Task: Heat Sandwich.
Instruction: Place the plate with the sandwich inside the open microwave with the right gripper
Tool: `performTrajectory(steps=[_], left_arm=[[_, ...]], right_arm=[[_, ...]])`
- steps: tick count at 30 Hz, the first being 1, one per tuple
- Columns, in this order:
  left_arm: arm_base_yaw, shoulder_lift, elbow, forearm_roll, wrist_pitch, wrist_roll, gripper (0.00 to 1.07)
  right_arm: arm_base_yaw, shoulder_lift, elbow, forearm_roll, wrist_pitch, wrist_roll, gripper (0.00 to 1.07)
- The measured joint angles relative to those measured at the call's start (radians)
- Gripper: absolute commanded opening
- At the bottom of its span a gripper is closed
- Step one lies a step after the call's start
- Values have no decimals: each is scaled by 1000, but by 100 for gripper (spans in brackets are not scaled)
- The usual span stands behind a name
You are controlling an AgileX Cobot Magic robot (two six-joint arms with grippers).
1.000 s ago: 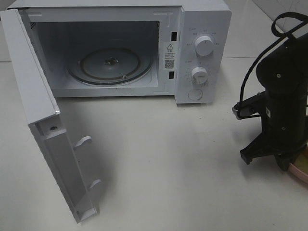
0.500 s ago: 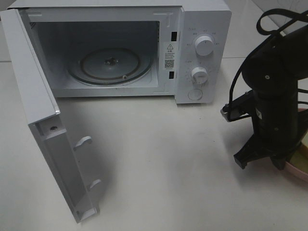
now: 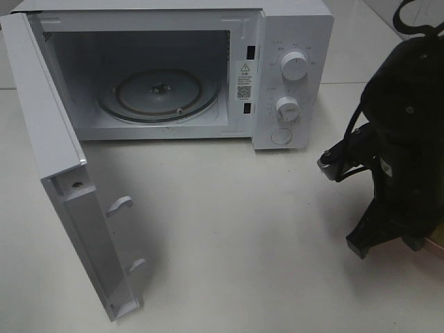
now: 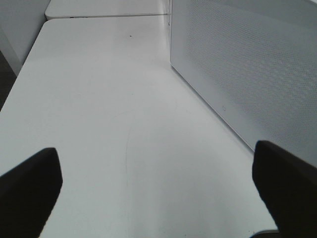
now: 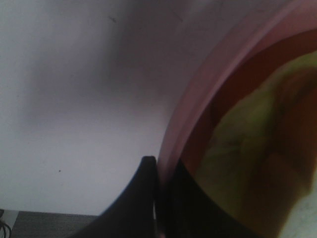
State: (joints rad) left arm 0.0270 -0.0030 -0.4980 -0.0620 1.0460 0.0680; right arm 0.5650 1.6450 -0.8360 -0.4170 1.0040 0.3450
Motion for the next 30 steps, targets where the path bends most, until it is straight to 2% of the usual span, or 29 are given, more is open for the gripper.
performTrajectory(steps=[14,30], left_arm=[[0,0,0,0,0,0,100],[0,0,0,0,0,0,100]], right_arm=[[168,-160,64,5,47,-1,0],[366,-231,75,4,90,-61,0]])
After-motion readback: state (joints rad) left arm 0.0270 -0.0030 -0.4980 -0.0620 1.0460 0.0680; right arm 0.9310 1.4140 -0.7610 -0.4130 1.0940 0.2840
